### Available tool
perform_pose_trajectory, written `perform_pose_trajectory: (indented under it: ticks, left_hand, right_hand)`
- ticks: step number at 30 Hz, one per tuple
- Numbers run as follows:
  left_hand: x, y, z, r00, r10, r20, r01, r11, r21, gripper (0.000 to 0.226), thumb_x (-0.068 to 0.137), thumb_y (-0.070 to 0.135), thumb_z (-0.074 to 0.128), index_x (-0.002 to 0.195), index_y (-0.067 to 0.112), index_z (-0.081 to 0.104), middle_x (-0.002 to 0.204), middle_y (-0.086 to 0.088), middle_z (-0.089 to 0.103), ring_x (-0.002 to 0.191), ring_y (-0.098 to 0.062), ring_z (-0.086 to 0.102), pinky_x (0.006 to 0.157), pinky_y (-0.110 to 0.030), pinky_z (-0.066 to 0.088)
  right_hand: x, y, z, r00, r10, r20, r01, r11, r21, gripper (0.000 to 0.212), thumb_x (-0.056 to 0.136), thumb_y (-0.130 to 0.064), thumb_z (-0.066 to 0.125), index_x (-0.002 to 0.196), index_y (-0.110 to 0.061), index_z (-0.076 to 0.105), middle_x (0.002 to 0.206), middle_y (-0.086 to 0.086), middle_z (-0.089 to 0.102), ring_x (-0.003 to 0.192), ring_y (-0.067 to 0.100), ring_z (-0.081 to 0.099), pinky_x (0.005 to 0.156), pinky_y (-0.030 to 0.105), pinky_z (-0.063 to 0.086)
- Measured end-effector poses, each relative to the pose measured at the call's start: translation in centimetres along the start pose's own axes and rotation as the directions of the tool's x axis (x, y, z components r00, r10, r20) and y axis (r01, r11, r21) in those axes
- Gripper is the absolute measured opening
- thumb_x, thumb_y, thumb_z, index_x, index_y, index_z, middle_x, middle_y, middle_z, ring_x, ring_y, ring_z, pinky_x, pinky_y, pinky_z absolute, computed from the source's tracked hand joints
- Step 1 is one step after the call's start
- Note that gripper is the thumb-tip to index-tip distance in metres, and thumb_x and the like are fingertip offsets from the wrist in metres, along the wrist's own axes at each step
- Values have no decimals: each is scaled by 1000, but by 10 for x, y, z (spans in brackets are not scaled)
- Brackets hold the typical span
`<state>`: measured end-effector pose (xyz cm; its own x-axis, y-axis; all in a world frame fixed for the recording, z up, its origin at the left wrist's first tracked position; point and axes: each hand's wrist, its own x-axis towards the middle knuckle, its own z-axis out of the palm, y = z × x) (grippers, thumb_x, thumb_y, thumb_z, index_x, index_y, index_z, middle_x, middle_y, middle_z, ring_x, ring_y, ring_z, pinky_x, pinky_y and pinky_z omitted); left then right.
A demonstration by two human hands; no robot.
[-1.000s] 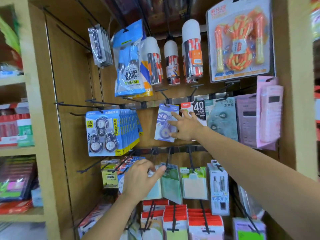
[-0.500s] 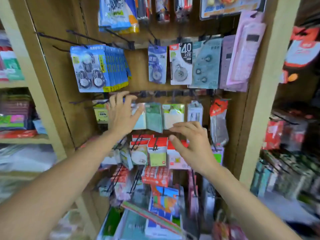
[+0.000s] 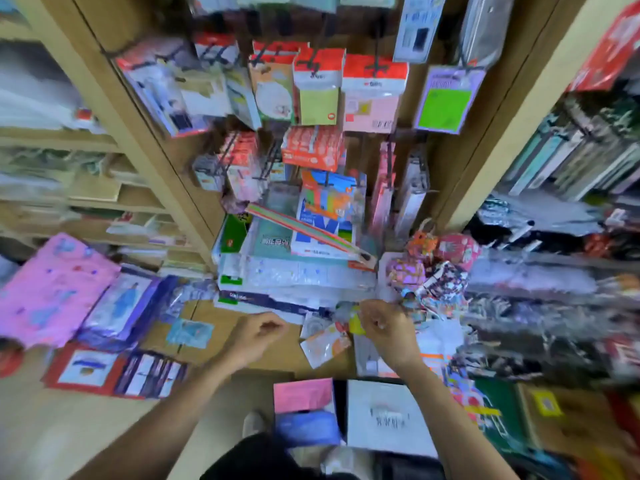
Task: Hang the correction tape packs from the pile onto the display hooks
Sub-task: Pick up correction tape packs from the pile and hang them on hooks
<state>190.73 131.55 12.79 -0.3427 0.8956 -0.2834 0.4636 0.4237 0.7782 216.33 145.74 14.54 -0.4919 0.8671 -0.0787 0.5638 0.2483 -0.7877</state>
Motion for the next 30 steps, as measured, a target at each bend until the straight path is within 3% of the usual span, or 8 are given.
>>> perform_pose_trajectory:
  ticks: [6, 12, 15, 18, 21, 23, 27, 30]
  left_hand:
    - [-80, -86, 65, 956, -266, 125, 276, 959, -65, 28, 90, -6, 67, 80, 20, 69, 72, 11, 72, 72, 11, 64, 74, -10, 46]
    - [-100, -129, 97, 923, -351, 160, 361, 932, -35, 23, 88, 11, 73, 81, 32, 72, 80, 21, 73, 78, 8, 68, 77, -15, 48]
    - [-96, -141, 112, 904, -367, 219, 393, 915, -89, 4, 82, 26, 76, 81, 30, 77, 87, 8, 77, 83, -7, 73, 84, -31, 53]
    - [-80, -164, 127, 878, -398, 265, 436, 894, -105, 19, 71, 52, 65, 78, 37, 74, 88, 7, 78, 86, -10, 74, 88, -40, 57]
    - [-43, -171, 135, 855, -400, 329, 425, 905, -5, 5, 85, 33, 67, 85, 31, 73, 94, 10, 76, 94, -8, 72, 84, -27, 56]
    - [-10, -182, 142, 844, -402, 355, 415, 909, 43, 7, 93, 22, 65, 95, 23, 72, 95, 16, 70, 100, -7, 68, 75, -11, 47]
    - [66, -215, 160, 869, -330, 368, 305, 944, 126, 6, 96, 31, 62, 99, 31, 67, 104, 16, 69, 101, -7, 67, 88, -28, 51]
    - [125, -239, 182, 900, -277, 336, 237, 959, 158, 15, 97, 23, 63, 109, 16, 68, 111, 2, 72, 100, -14, 67, 85, -27, 52]
  right_hand:
    - [-65, 78, 58, 925, 337, 179, -328, 942, -74, 14, 89, -21, 68, 102, -26, 71, 80, 0, 72, 76, 21, 69, 66, 28, 49]
    - [-94, 115, 102, 790, 523, 321, -491, 852, -181, 17, 89, -23, 68, 105, -19, 72, 89, 4, 73, 80, 21, 66, 69, 28, 48]
    - [-97, 131, 123, 709, 600, 370, -563, 798, -216, 19, 89, -23, 68, 108, -18, 72, 95, 4, 71, 86, 20, 64, 70, 24, 42]
    - [-103, 150, 142, 624, 676, 392, -641, 730, -239, 13, 88, -24, 70, 101, -20, 71, 96, 6, 72, 82, 20, 63, 75, 28, 49]
    - [-95, 173, 170, 555, 740, 379, -719, 656, -227, 19, 87, -25, 70, 104, -18, 70, 90, 6, 72, 79, 25, 66, 81, 38, 56]
    - [-79, 180, 185, 551, 751, 364, -739, 641, -206, 32, 88, -28, 68, 118, -19, 68, 91, 3, 72, 86, 26, 69, 82, 35, 54]
    - [-32, 197, 215, 600, 732, 321, -749, 656, -97, 41, 91, -25, 66, 131, -17, 60, 97, 2, 69, 86, 23, 63, 70, 28, 44]
    - [2, 225, 242, 628, 729, 273, -758, 652, 4, 40, 91, -24, 67, 130, -15, 60, 96, 0, 68, 85, 24, 67, 69, 32, 53]
